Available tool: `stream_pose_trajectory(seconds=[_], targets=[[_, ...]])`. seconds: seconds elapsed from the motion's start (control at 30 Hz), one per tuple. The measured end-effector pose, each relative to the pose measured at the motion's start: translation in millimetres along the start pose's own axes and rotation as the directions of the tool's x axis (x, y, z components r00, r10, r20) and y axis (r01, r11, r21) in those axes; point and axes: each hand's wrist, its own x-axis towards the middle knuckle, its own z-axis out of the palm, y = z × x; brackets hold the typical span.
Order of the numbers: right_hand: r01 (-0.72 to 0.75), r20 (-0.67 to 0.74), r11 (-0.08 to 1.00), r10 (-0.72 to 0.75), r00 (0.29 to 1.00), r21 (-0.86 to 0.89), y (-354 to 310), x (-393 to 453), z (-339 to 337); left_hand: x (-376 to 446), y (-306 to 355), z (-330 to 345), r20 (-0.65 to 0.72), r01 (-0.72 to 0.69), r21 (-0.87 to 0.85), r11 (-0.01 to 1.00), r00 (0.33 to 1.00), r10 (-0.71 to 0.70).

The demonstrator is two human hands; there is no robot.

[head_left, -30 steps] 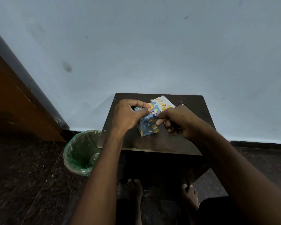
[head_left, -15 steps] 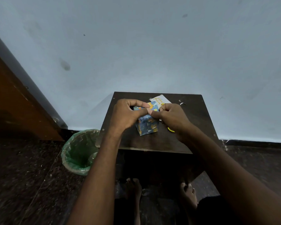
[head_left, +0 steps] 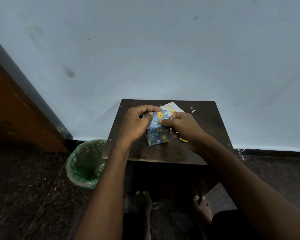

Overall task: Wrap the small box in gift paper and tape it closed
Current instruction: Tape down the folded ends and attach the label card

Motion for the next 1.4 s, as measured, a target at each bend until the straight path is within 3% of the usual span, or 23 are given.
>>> stream_pose_trajectory(seconds=[0.17, 0.27, 0.37, 0.47, 0.57, 0.73, 0.97, 1.1, 1.27, 1.33, 1.4], targets=[[-0.049, 0.058, 0.992, 0.042, 0.997, 0.115, -9, -2, -9, 0, 6, 3, 0.032, 0.047, -0.158, 0.986, 0.999, -0.042], [0.002, 0.019, 0.998, -0.004, 1.000, 0.070, -8, 0, -20, 2, 5, 4, 0.028, 0.059, -0.195, 0.979, 0.998, -0.054], [0.101, -0.081, 0.975, -0.120, 0.989, -0.200, 2, 9, -32, 2, 3, 5, -0.010, 0.026, -0.166, 0.986, 1.000, -0.028], [0.093, -0.120, 0.806, -0.199, 0.973, -0.584, 16, 22, -44, 4, 2, 8, -0.075, -0.065, -0.037, 0.997, 0.995, 0.062], [0.030, -0.126, 0.693, -0.174, 0.977, -0.721, 27, 31, -47, 7, 4, 15, -0.135, -0.147, 0.119, 0.982, 0.977, 0.163], [0.035, -0.118, 0.647, -0.192, 0.974, -0.762, 37, 38, -39, 9, 2, 29, -0.172, -0.253, 0.360, 0.898, 0.928, 0.330], [0.096, -0.125, 0.593, -0.320, 0.939, -0.800, 37, 41, -33, 10, 0, 29, -0.198, -0.226, 0.306, 0.925, 0.935, 0.294], [0.070, -0.107, 0.538, -0.290, 0.951, -0.840, 46, 51, -37, 11, 0, 28, -0.174, -0.241, 0.297, 0.924, 0.938, 0.300], [0.069, -0.167, 0.608, -0.323, 0.932, -0.791, 53, 55, -36, 12, 2, 28, -0.168, -0.258, 0.306, 0.917, 0.933, 0.319], [0.100, -0.236, 0.727, -0.346, 0.908, -0.680, 44, 53, -38, 12, 5, 27, -0.172, -0.287, 0.322, 0.902, 0.920, 0.353], [0.173, -0.271, 0.871, -0.324, 0.907, -0.460, 29, 44, -39, 13, 6, 25, -0.153, -0.326, 0.340, 0.882, 0.906, 0.394]])
